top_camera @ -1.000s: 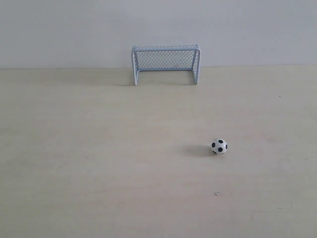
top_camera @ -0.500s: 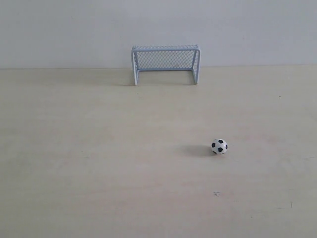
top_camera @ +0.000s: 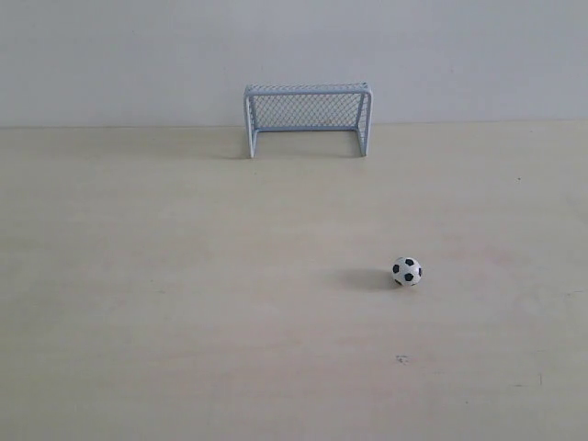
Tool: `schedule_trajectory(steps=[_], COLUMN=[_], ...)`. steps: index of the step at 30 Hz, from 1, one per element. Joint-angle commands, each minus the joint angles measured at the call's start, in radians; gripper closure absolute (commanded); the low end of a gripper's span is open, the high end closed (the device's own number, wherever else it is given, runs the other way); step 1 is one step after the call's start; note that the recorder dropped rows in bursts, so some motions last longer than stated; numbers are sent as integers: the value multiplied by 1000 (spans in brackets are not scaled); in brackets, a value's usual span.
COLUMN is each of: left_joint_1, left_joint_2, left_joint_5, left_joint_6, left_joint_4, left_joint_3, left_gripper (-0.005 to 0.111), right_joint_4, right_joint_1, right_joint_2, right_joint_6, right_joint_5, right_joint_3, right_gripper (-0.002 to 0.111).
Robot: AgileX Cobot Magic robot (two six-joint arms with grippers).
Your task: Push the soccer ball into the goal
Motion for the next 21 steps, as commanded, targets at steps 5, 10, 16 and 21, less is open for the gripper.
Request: schedule_trajectory(steps=[5,10,16,21], left_joint_1=[-8,-8,-8,-8], left_joint_2=[6,6,6,6], left_joint_5=[-3,-3,-3,-3], left_joint_6=[-9,-9,-9,-9], left_joint_4=[0,0,0,0], left_joint_3=[-4,-4,-4,-4], left_gripper=[100,100,100,100], right_joint_4=[-7,-7,32,68], right_joint_1=[-3,-1,-1,-1], right_joint_2=[60,110,154,179], right_joint_6=[-105,-143,-251,-344], right_joint_5=[-6,-3,-3,-3], right_joint_3=[-7,-7,-7,-7], right_gripper=[108,108,108,108])
